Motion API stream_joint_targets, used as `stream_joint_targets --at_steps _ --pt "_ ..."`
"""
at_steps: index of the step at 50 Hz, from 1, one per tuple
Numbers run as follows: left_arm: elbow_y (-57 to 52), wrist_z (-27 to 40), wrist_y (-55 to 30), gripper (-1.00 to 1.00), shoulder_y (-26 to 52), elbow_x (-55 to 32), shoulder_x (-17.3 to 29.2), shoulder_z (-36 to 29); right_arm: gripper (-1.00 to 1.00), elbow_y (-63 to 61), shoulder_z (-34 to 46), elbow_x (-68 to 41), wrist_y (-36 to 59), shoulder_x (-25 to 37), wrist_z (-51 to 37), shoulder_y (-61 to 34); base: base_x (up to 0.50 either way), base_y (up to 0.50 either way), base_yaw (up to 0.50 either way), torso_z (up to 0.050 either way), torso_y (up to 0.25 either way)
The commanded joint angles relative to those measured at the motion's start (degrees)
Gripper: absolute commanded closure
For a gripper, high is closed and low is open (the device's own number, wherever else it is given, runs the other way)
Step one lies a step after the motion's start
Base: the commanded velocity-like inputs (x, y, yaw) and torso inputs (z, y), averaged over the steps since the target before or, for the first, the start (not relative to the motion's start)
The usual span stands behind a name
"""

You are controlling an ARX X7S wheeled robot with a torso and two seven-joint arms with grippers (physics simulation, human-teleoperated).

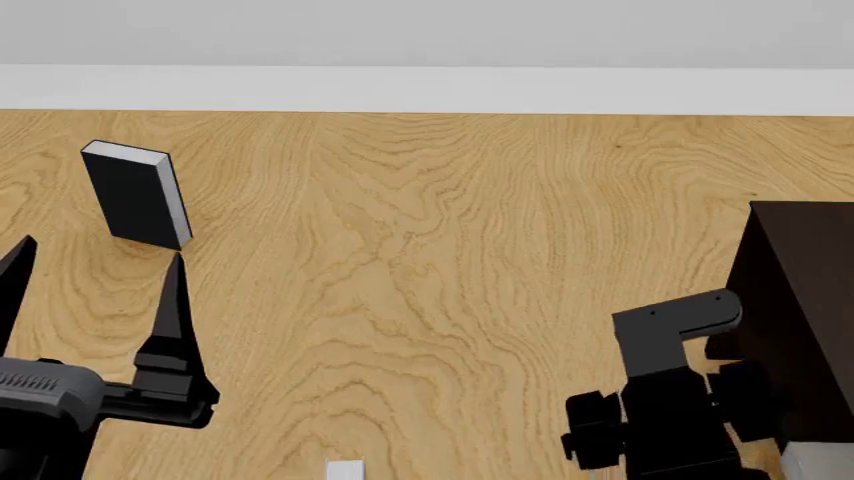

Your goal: Pick up the book on the right and place it on the cabinet shelf.

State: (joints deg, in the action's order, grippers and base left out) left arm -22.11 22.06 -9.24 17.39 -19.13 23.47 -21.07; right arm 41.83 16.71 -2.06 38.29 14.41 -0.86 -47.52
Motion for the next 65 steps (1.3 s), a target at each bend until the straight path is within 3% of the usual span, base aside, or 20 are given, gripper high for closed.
stream_joint_targets --at_steps 1,29,42,57,65 --pt "-0.2 0.1 0.0 -1.0 0.0 -0.4 0.2 0.1 -1.0 -15.2 -2.3 -2.0 5.9 1.0 -0.6 5.1 0.0 0.0 0.0 0.0 0.0" --pt "-1.2 0.7 0.1 -1.0 -0.1 -0.9 0.7 0.6 -1.0 -46.9 -10.2 -7.0 11.2 -0.1 -6.0 17.0 0.0 0.0 0.0 0.0 0.0" --pt "-3.6 1.5 0.4 -1.0 -1.3 -0.2 1.0 0.2 -1.0 -62.4 -11.2 -8.0 18.0 0.1 -8.2 20.6 0.0 0.0 0.0 0.0 0.0" --pt "-5.5 2.0 0.2 -1.0 -1.7 -0.3 1.5 0.1 -1.0 -76.2 -11.3 -8.8 25.4 0.8 -10.1 21.1 0.0 0.0 0.0 0.0 0.0" --pt "-6.4 2.2 0.1 -1.0 -1.8 -1.1 1.7 0.6 -1.0 -77.8 -11.5 -9.1 25.1 0.8 -10.1 21.4 0.0 0.0 0.0 0.0 0.0"
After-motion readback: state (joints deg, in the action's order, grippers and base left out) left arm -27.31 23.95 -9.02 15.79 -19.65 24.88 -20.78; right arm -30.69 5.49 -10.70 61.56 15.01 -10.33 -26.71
